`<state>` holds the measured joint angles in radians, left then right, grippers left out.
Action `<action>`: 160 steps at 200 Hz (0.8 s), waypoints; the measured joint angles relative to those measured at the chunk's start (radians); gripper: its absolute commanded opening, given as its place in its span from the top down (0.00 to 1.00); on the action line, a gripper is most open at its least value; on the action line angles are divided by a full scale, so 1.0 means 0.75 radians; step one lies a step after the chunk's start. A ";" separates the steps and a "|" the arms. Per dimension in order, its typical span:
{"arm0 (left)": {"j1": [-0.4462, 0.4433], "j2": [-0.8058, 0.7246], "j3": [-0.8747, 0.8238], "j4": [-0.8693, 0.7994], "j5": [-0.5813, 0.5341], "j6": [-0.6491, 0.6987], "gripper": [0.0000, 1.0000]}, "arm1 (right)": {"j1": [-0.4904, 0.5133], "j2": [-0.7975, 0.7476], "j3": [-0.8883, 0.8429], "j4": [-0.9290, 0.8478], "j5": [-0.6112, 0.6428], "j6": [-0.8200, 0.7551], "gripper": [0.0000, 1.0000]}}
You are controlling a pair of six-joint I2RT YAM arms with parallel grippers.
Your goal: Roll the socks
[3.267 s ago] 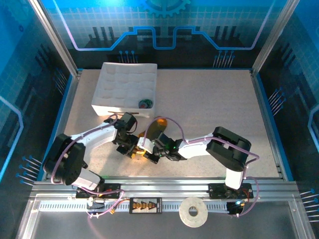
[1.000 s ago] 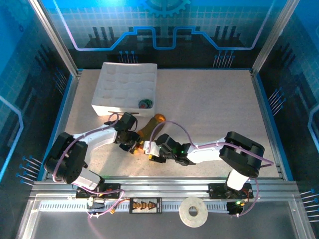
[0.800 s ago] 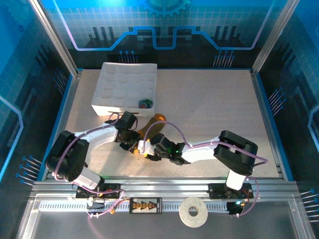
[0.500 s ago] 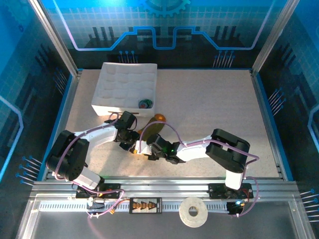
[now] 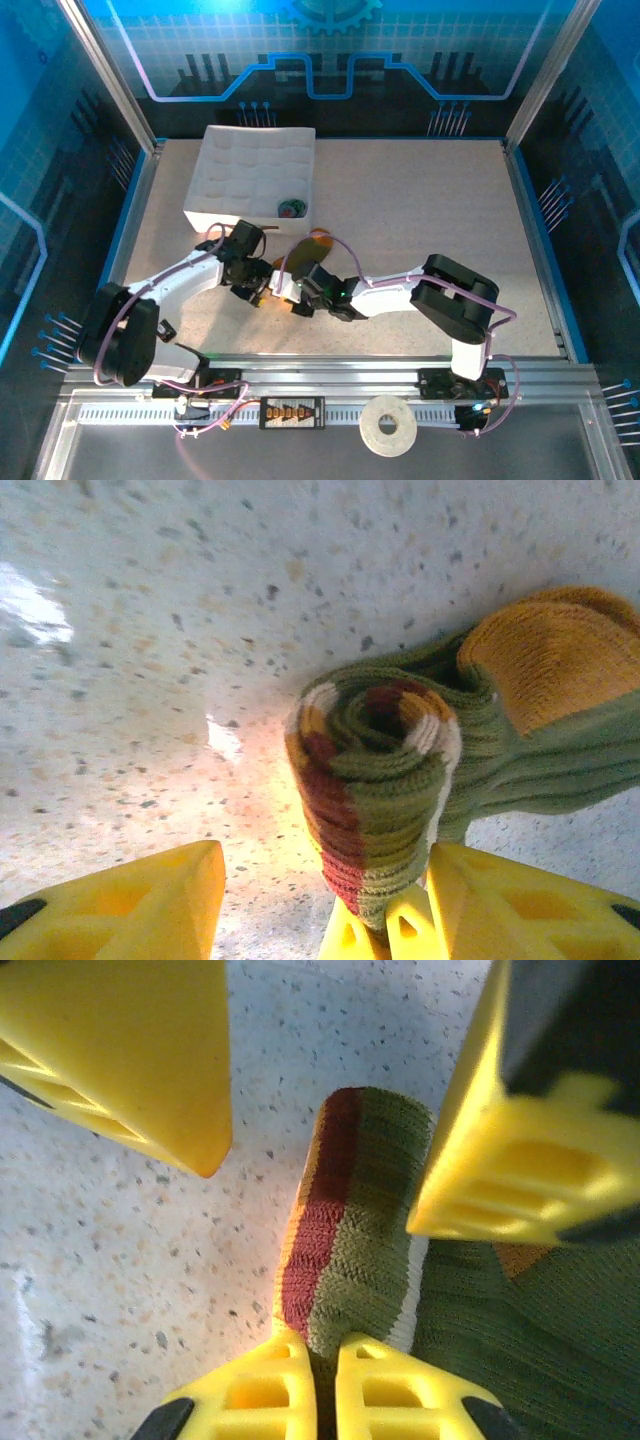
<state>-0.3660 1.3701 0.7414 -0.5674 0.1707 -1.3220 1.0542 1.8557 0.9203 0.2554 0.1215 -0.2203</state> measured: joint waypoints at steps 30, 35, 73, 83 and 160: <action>0.023 -0.114 -0.015 -0.014 -0.007 -0.024 0.40 | -0.067 0.016 0.005 -0.010 -0.168 0.099 1.00; 0.023 -0.130 -0.016 -0.011 -0.006 -0.025 0.41 | -0.079 0.018 0.006 -0.009 -0.195 0.116 1.00; 0.024 -0.131 -0.049 0.042 0.018 -0.032 0.41 | -0.143 0.046 0.028 -0.012 -0.357 0.215 1.00; 0.024 -0.110 -0.052 0.055 0.024 -0.037 0.42 | -0.160 0.055 0.036 -0.014 -0.396 0.241 1.00; 0.028 0.104 -0.044 0.175 0.047 -0.016 0.54 | -0.302 0.161 0.131 -0.051 -0.757 0.439 1.00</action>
<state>-0.3450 1.4483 0.7082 -0.4358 0.2062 -1.3338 0.8276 1.9762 1.0187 0.2169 -0.4461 0.1093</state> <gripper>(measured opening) 0.484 0.057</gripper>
